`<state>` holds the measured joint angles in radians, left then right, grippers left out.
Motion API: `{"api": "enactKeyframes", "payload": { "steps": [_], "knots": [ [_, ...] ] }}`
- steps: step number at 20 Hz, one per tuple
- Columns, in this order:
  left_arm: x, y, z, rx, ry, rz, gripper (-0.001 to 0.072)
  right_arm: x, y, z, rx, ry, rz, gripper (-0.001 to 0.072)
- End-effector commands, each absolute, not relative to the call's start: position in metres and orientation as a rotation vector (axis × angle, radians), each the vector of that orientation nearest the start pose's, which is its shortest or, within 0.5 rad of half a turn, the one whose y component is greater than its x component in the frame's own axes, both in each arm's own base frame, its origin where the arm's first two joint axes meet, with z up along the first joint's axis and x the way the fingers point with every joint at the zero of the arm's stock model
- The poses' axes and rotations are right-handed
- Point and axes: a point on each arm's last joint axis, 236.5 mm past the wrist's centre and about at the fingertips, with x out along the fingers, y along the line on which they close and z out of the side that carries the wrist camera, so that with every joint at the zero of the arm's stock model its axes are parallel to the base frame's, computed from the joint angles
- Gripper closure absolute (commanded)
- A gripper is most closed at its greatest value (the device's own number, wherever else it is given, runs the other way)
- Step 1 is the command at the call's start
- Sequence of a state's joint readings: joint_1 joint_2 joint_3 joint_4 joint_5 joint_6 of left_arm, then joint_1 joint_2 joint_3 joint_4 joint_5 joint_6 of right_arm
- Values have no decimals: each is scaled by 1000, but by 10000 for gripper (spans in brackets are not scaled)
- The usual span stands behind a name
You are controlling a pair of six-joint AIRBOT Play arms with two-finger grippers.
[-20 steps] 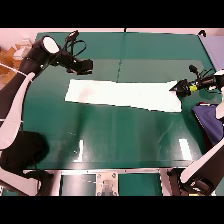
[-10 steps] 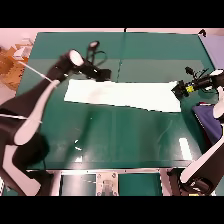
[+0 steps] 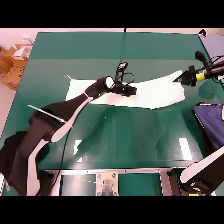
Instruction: Fold the shirts.
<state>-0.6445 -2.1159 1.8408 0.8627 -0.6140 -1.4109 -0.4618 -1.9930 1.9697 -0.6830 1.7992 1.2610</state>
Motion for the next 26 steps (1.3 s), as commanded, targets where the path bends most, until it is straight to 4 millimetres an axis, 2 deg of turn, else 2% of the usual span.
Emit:
{"api": "enactKeyframes", "payload": {
  "steps": [1,3,4,7,9,10,12,15,18,21,22,24,26],
  "knots": [
    [463,-479,-94,-325,1056,-772,684,456,2,103,732,1248,763,695],
    [462,-489,-95,-387,1068,-775,684,453,18,130,720,1195,820,695],
    [462,-493,-92,-419,1072,-780,685,452,25,137,711,1189,832,694],
    [467,-493,-79,-435,1066,-799,684,452,30,135,707,1209,820,694],
    [472,-480,-57,-414,1087,-843,685,452,33,132,702,1222,810,694],
    [475,-468,-45,-410,1105,-857,684,452,35,133,710,1227,811,694],
    [485,-425,-14,-358,1114,-882,685,451,43,133,719,1245,811,694],
    [503,-335,41,-238,1086,-851,684,454,76,135,717,1270,826,694],
    [517,-250,102,-246,1023,-770,684,467,140,137,711,1259,840,694],
    [523,-191,144,-260,953,-699,685,481,227,142,723,1202,852,694],
    [523,-177,152,-250,933,-689,685,486,261,142,736,1175,853,694],
    [522,-154,155,-235,932,-674,684,487,328,133,753,1137,864,694],
    [516,-138,148,-226,967,-672,685,484,394,107,778,1121,862,693]
  ]
}}
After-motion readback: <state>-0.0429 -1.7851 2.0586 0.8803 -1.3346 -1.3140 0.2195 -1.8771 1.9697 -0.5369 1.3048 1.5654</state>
